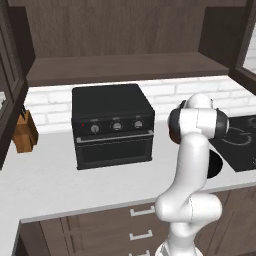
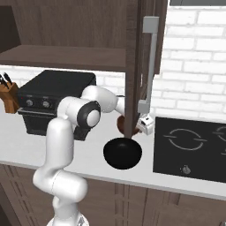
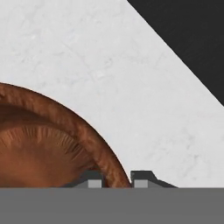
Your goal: Pick up the bowls on the counter and stack them on top of one another in the open cabinet. Place the smaller bowl on top of the larger bowl.
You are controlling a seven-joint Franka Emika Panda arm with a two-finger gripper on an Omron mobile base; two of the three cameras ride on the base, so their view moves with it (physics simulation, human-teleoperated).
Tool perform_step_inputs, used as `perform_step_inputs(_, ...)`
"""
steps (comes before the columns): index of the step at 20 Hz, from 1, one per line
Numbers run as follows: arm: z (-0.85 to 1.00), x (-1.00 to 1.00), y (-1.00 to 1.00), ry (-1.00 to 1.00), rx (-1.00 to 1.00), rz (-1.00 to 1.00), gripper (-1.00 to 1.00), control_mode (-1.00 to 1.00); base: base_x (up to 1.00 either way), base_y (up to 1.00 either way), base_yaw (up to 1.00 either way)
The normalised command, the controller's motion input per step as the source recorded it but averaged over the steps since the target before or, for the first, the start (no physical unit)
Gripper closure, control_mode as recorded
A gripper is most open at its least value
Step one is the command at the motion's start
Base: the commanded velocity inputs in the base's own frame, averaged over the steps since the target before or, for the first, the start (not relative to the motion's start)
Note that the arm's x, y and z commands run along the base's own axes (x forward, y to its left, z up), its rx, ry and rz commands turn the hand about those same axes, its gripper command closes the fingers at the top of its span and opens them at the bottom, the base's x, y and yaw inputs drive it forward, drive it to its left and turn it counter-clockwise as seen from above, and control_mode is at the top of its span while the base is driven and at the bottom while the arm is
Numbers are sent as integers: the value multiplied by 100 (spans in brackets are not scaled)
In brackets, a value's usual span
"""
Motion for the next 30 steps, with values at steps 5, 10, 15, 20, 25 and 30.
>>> perform_step_inputs(5,67,-9,-1,-25,2,0,100,-100,0,0,0)
perform_step_inputs(10,96,-68,0,-32,2,0,100,-100,0,0,0)
perform_step_inputs(15,67,-98,-2,-24,0,0,100,-100,0,0,0)
perform_step_inputs(20,6,-100,-11,-7,-4,2,100,-100,0,0,0)
perform_step_inputs(25,-24,-97,1,3,-14,8,100,-100,0,0,0)
perform_step_inputs(30,-27,-36,11,5,-5,3,100,-100,0,0,0)
